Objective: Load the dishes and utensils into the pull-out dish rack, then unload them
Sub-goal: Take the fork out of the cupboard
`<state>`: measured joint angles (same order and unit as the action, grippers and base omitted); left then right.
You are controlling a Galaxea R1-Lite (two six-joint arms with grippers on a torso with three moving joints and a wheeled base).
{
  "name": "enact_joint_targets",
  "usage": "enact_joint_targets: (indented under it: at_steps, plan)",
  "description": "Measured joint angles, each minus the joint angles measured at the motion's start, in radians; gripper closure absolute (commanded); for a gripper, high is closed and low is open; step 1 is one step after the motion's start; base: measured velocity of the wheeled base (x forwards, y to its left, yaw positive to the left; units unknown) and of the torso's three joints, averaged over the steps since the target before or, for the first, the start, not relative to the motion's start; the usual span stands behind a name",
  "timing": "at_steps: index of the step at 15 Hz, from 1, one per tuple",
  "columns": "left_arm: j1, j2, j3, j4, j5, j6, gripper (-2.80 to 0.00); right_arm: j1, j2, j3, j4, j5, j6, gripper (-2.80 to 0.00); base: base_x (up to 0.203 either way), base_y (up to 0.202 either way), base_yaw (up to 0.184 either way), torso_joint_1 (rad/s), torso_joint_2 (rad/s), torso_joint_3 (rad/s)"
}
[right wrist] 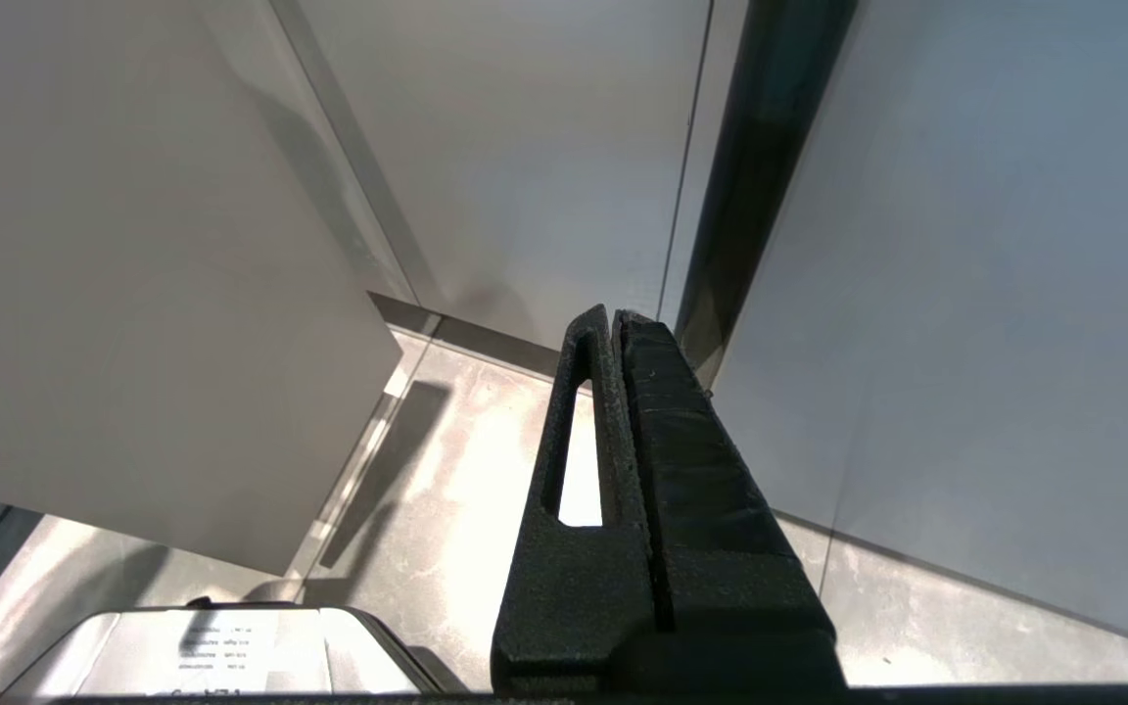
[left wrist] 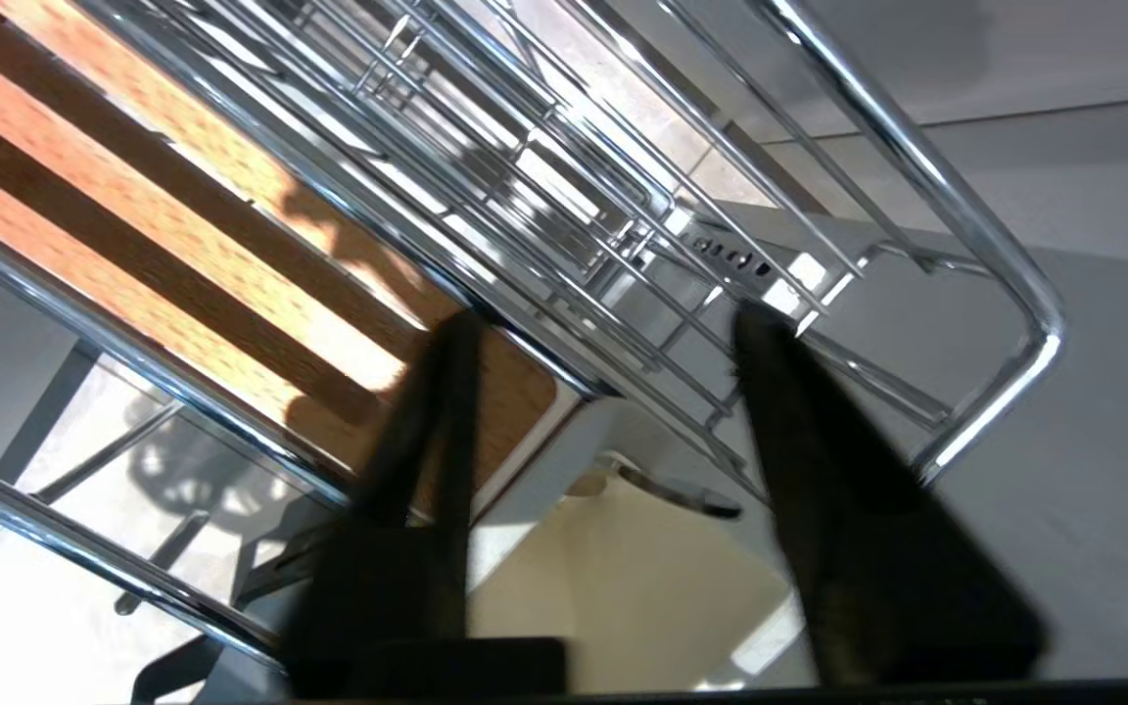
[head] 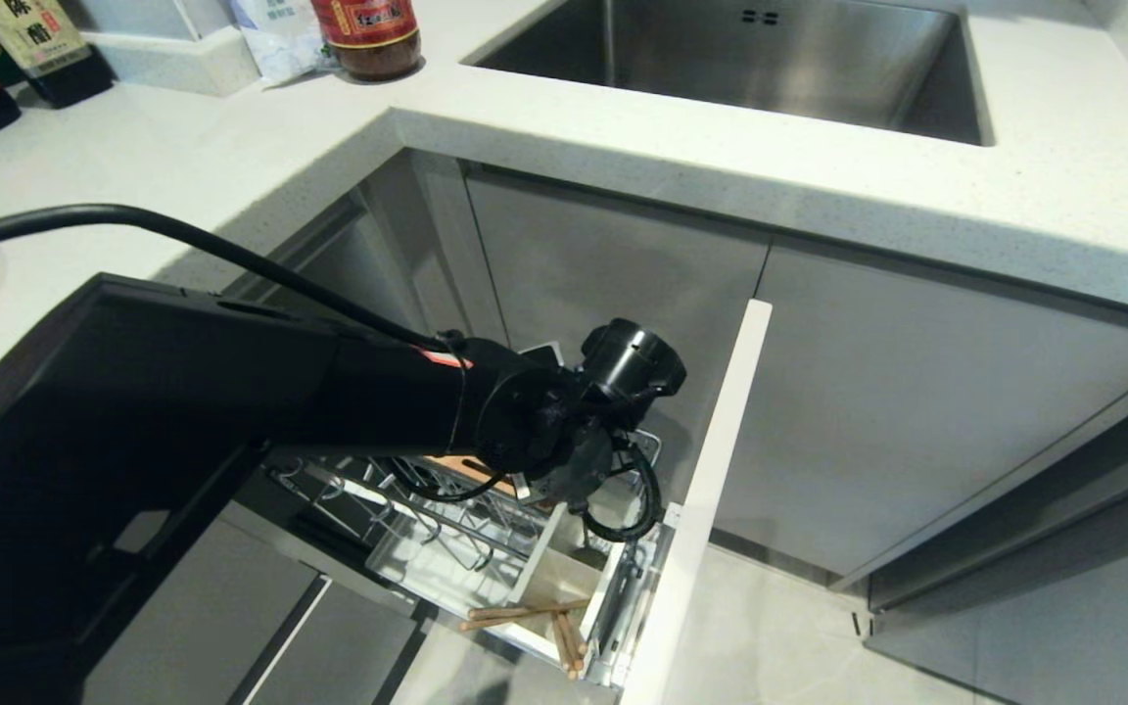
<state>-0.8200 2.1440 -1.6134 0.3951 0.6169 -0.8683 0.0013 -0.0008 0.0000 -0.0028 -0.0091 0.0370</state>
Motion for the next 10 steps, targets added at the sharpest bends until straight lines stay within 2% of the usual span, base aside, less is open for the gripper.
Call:
enact_joint_targets:
  at_steps: [10]
  plan:
    - [-0.014, -0.035, 0.006, 0.011, -0.002, -0.005, 0.00, 0.000, 0.000, 0.000, 0.000, 0.000, 0.000, 0.00, 0.000, 0.000, 0.000, 0.000, 0.00, 0.000]
